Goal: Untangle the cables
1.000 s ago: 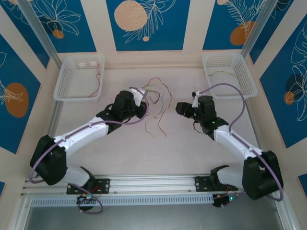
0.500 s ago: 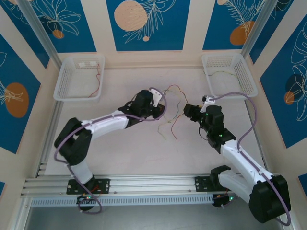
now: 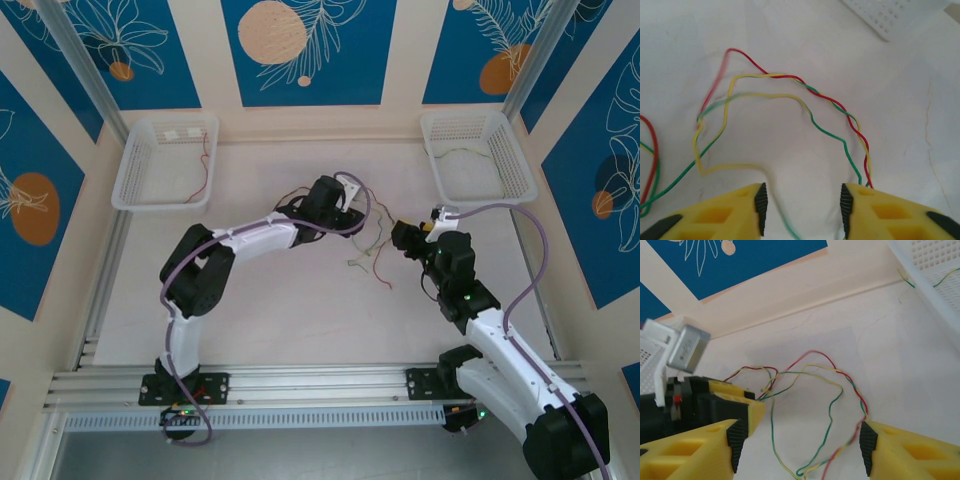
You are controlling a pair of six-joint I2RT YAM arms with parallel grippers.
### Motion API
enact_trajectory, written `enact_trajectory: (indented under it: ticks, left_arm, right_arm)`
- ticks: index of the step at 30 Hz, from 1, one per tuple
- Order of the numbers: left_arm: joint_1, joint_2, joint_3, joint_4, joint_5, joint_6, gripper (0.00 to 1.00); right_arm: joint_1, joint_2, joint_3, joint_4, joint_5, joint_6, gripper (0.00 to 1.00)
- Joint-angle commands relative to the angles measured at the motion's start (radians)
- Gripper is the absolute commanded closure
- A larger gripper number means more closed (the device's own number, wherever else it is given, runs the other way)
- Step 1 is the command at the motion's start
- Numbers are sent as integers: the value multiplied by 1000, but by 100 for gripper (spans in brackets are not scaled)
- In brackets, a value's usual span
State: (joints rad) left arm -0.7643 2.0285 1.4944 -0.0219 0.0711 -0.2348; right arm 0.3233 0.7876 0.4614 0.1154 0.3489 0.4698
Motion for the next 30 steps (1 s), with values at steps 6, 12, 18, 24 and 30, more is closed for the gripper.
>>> enact_trajectory:
  ticks: [6, 12, 18, 24, 30]
  left_arm:
    - [-2, -329, -230, 126, -128, 9, 40]
    - [108, -485, -349, -32, -210, -111, 41]
    - [274, -534, -516, -111, -189, -310, 30]
    - [293, -426, -441, -259, -214, -247, 31]
    - [294, -303, -366, -296, -260, -214, 33]
  right_arm:
    - [3, 19, 16, 15, -32, -67, 34]
    - [8, 81, 16, 78, -60, -59, 34]
    - [44, 169, 67, 93, -68, -74, 33]
    - [83, 214, 94, 98, -35, -89, 33]
    - [104, 217, 101, 90, -14, -100, 32]
